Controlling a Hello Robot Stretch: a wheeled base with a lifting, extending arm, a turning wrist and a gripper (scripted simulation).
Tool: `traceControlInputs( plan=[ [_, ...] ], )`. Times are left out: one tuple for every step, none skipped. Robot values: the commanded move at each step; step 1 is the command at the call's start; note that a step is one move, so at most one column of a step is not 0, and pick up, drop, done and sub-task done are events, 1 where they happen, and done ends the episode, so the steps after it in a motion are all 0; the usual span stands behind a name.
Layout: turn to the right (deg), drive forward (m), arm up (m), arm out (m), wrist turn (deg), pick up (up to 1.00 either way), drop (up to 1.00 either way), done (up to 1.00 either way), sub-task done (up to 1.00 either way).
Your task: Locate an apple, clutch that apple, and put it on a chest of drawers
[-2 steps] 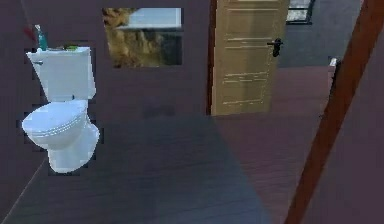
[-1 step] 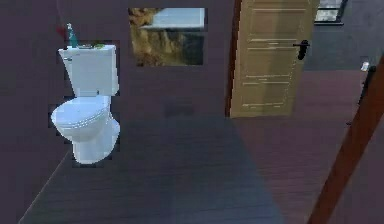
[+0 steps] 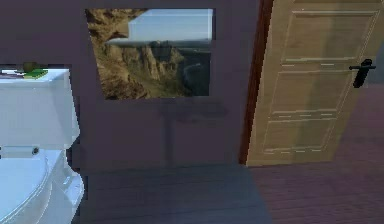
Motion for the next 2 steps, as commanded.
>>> traceControlInputs(
  plan=[
    [-18.0,0.0,0.0,0.0,0.0,0.0,0.0,0.0,0.0],
    [0.0,0.1,0.0,0.0,0.0,0.0,0.0,0.0,0.0]
  ],
)
